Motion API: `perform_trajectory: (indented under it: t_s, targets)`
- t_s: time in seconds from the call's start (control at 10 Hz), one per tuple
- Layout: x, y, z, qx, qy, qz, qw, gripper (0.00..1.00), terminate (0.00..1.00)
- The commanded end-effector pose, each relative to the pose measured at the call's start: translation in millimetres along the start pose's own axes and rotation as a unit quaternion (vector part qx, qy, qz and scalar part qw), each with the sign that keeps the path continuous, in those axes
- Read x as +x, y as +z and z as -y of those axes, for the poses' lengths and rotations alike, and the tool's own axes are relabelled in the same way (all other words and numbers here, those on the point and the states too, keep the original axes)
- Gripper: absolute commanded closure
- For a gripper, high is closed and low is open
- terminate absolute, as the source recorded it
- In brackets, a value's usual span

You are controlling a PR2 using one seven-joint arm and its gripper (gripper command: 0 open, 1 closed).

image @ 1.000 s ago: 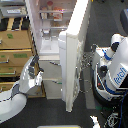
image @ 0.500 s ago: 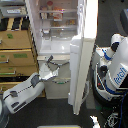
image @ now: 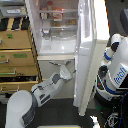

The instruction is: Opening the fridge

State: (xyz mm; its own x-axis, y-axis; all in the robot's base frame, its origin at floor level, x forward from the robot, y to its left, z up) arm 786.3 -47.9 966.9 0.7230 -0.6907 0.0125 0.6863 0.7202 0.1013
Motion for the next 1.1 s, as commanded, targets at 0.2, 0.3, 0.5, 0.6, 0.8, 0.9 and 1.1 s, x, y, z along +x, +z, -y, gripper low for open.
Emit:
perform_trajectory:
  t_s: [0.2,0.3,0.5,0.6,0.8,0.9,1.1]
  targets:
    - [-104.7,364.8,295.7,-0.086,-0.218,0.194,0.953,0.00,0.00]
    - [-107.2,366.3,306.1,-0.082,-0.225,0.193,0.951,0.00,0.00]
    - [-124.3,313.9,231.9,-0.071,-0.191,0.171,0.964,0.00,0.00]
    - [-142.4,280.3,175.9,-0.065,-0.163,0.162,0.971,0.00,0.00]
    - [-213.9,218.9,64.2,-0.047,-0.112,0.120,0.985,0.00,0.00]
    - [-254.1,203.9,34.5,-0.045,-0.086,0.098,0.990,0.00,0.00]
    - [-344.6,183.9,7.6,-0.037,-0.088,0.062,0.993,0.00,0.00]
